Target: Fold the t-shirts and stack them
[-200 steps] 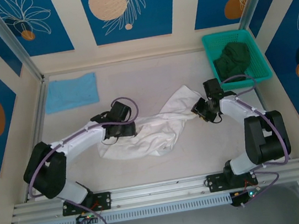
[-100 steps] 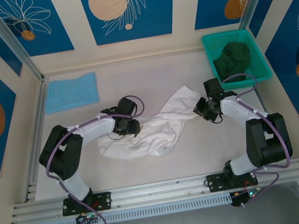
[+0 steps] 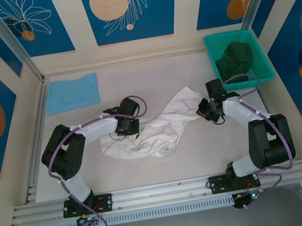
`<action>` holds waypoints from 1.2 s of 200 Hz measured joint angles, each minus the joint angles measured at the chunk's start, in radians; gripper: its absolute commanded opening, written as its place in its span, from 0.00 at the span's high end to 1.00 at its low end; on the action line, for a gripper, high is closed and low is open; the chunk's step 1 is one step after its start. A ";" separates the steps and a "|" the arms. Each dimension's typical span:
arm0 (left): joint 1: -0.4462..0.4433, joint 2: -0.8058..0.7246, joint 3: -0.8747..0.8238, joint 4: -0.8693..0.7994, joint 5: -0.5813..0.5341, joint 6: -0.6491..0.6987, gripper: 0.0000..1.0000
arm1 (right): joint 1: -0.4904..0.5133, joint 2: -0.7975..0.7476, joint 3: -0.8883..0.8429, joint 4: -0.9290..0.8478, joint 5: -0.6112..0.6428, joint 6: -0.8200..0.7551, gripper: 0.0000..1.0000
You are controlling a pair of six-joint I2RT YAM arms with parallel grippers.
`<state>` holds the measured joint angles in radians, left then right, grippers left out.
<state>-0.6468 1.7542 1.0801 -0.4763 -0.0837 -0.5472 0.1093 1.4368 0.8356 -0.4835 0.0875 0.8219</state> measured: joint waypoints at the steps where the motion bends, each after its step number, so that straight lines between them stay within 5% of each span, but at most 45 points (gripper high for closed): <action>1: 0.000 -0.002 0.000 0.000 -0.002 0.000 1.00 | 0.000 0.000 0.000 0.000 0.000 0.000 0.88; 101: -0.002 -0.151 -0.035 0.016 -0.048 0.008 1.00 | -0.001 -0.020 0.000 -0.025 0.019 -0.014 0.69; 240: -0.005 -0.176 -0.053 0.020 -0.057 0.008 1.00 | 0.023 -0.042 0.026 -0.057 0.049 -0.025 0.83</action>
<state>-0.6514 1.5780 1.0271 -0.4564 -0.1406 -0.5392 0.1318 1.3949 0.8612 -0.5407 0.1368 0.7971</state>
